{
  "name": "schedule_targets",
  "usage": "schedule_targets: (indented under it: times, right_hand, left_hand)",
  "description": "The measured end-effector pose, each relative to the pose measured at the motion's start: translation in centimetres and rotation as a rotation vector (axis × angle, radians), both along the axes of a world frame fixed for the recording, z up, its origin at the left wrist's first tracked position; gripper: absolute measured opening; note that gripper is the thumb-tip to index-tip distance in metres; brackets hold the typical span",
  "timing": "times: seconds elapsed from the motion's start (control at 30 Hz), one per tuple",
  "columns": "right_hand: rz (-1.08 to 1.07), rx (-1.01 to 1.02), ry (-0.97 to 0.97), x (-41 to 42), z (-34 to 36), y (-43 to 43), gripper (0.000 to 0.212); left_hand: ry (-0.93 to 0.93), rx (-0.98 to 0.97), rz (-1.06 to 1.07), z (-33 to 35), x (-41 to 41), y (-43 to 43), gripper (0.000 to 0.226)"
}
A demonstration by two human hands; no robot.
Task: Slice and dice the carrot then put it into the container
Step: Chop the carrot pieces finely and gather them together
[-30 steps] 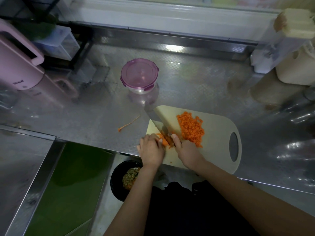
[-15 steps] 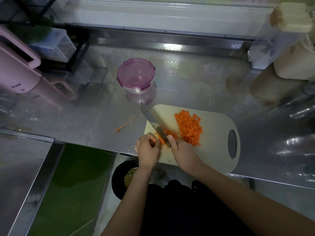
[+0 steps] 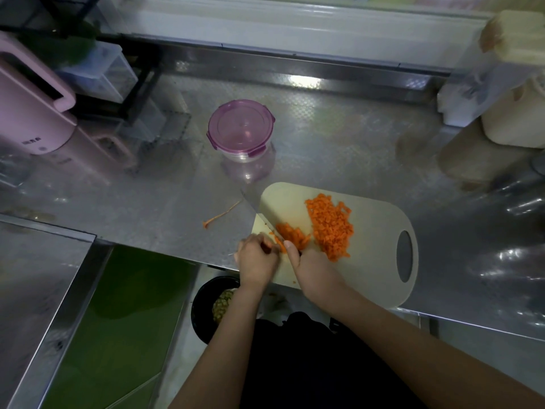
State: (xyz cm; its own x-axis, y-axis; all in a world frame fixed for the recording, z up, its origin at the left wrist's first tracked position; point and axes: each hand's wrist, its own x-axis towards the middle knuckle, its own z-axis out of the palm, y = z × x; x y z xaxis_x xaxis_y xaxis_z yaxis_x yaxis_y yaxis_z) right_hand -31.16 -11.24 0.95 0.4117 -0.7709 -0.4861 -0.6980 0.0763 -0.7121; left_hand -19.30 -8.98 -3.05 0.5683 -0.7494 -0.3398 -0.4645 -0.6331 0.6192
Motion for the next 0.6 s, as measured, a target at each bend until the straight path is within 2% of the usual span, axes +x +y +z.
schedule_targets:
  times: [0.07,0.2,0.27,0.5,0.6]
  right_hand:
    - [0.002,-0.009,0.027,0.2,-0.2,-0.1,0.059]
    - [-0.035,-0.064,0.225,0.9,-0.4,-0.2,0.065]
    - [-0.028,-0.075,0.245,1.1,-0.7,-0.3,0.066]
    - [-0.057,-0.048,0.191,0.5,-0.5,-1.4,0.069]
    - [-0.047,0.001,0.107,-0.1,0.3,-1.9,0.061]
  left_hand:
    - [-0.002,0.014,-0.005,0.1,0.0,0.0,0.010]
    - [0.004,0.025,-0.018,0.3,0.1,0.0,0.011]
    - [0.009,0.021,-0.017,0.4,0.1,0.0,0.012]
    - [0.029,0.016,-0.022,0.0,0.2,0.1,0.010]
    - [0.018,0.030,-0.031,0.0,0.2,-0.1,0.012]
